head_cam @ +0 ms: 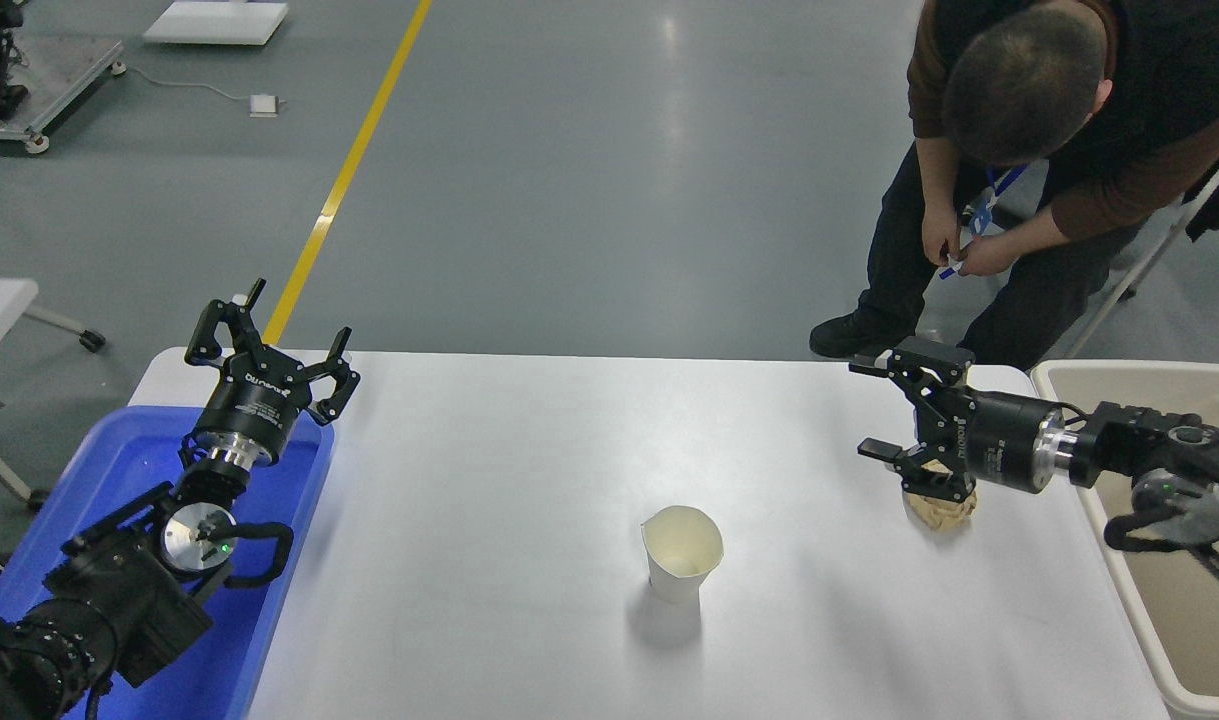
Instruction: Dispose of the paper cup in the dustbin
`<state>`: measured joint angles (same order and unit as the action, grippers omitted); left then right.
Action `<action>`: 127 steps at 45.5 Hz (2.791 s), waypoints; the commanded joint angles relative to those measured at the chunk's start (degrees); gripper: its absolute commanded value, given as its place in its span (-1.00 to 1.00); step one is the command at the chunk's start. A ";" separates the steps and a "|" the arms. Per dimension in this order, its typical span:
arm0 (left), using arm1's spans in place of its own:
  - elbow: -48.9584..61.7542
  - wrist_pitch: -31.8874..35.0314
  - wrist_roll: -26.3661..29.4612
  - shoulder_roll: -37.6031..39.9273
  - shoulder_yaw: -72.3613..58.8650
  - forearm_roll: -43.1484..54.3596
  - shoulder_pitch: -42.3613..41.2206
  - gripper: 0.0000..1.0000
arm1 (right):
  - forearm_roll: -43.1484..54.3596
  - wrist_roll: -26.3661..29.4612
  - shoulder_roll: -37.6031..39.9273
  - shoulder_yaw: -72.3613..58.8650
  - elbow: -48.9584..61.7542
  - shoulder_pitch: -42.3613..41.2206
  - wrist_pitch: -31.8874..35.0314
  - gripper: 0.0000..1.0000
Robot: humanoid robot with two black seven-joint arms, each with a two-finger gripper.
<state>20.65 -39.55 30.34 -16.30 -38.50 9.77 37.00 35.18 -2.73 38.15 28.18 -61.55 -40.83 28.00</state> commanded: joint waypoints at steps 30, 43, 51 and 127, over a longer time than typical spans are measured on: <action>0.00 0.00 -0.01 -0.05 -0.09 -0.02 0.00 1.00 | 25.20 0.01 -5.45 -34.94 -4.63 -23.94 -3.39 1.00; 0.00 0.00 -0.01 -0.05 -0.08 -0.02 0.00 1.00 | 22.39 0.01 -9.23 -39.69 -4.72 -30.18 -3.56 1.00; 0.00 0.00 -0.01 -0.05 0.00 -0.02 0.00 1.00 | 19.58 0.36 -11.34 -41.53 -4.63 -31.94 -3.39 1.00; 0.00 -0.09 -0.01 -0.05 0.00 -0.02 0.00 1.00 | 11.84 0.62 -24.96 -50.24 3.80 -33.35 -7.43 1.00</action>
<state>20.65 -39.64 30.32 -16.34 -38.50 9.72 37.03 45.88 -2.05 14.17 -21.61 -59.54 -75.49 22.26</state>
